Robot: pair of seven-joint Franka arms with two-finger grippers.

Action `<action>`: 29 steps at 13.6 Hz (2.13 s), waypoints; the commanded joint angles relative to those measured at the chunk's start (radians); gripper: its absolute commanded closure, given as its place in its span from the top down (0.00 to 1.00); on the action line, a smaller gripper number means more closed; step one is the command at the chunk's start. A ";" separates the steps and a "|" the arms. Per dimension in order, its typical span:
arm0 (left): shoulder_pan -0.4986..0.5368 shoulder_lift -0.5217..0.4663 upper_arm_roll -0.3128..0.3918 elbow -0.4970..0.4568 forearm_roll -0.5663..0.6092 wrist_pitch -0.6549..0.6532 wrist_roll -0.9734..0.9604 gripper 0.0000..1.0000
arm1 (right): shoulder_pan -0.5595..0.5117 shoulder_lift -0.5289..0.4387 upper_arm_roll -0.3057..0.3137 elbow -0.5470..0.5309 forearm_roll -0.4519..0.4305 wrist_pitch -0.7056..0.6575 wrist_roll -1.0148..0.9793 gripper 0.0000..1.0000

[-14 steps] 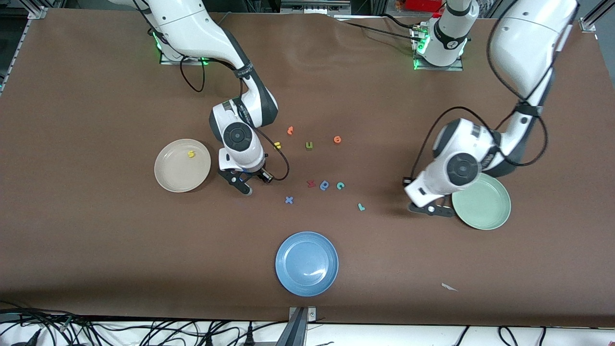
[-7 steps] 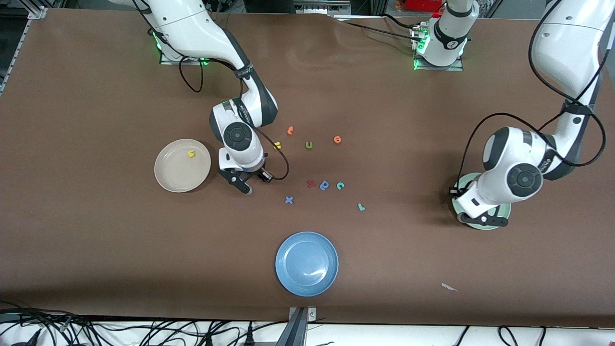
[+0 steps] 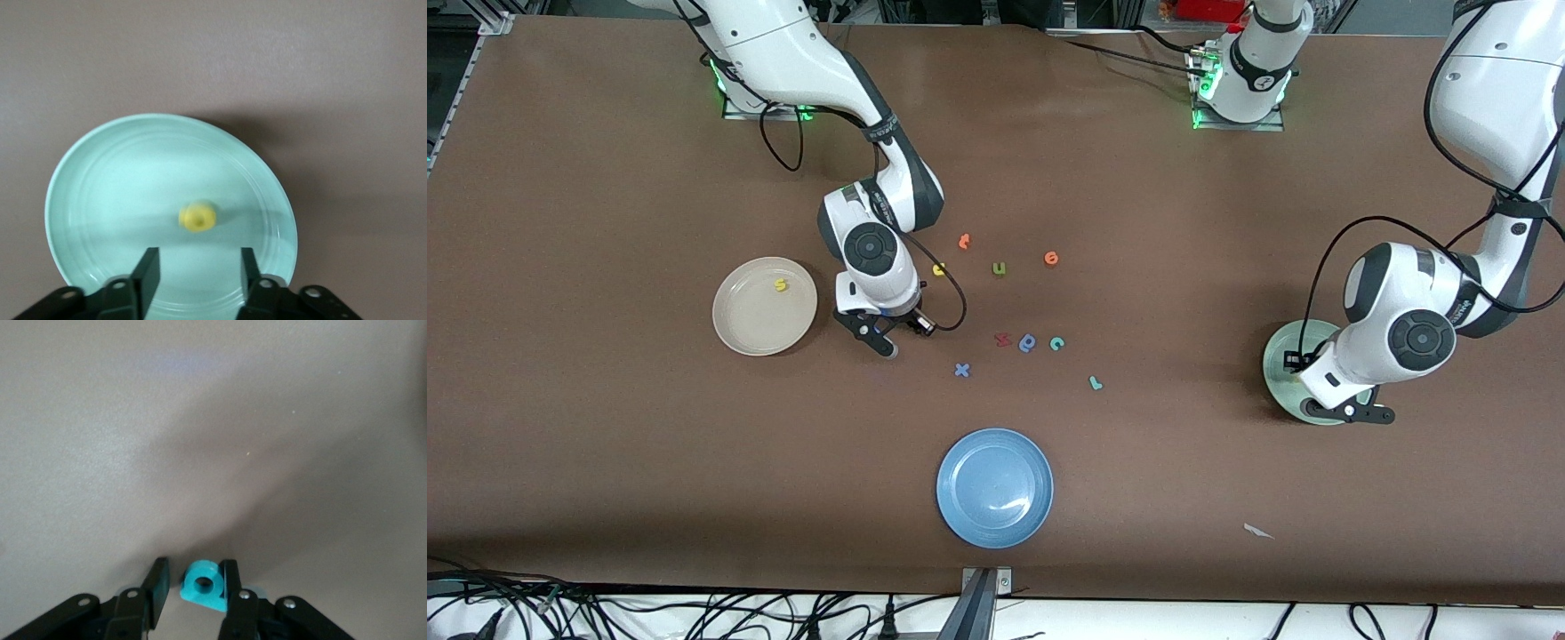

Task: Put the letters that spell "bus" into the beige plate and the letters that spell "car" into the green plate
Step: 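Place the cyan P on the cream plate while the left gripper grasps the 9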

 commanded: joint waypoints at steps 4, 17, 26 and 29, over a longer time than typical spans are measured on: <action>-0.121 0.058 -0.020 0.105 -0.130 -0.005 -0.155 1.00 | 0.008 -0.013 0.005 -0.022 0.013 -0.002 -0.030 0.09; -0.479 0.304 -0.013 0.382 -0.152 0.030 -0.849 0.96 | -0.003 -0.268 -0.370 -0.347 0.024 -0.122 -0.762 0.10; -0.516 0.348 -0.007 0.435 -0.150 0.030 -0.898 0.62 | -0.013 -0.349 -0.341 -0.331 0.051 -0.199 -0.698 0.98; -0.516 0.356 -0.005 0.440 -0.148 0.030 -0.898 0.49 | -0.007 -0.388 -0.224 -0.311 0.056 -0.207 -0.453 0.95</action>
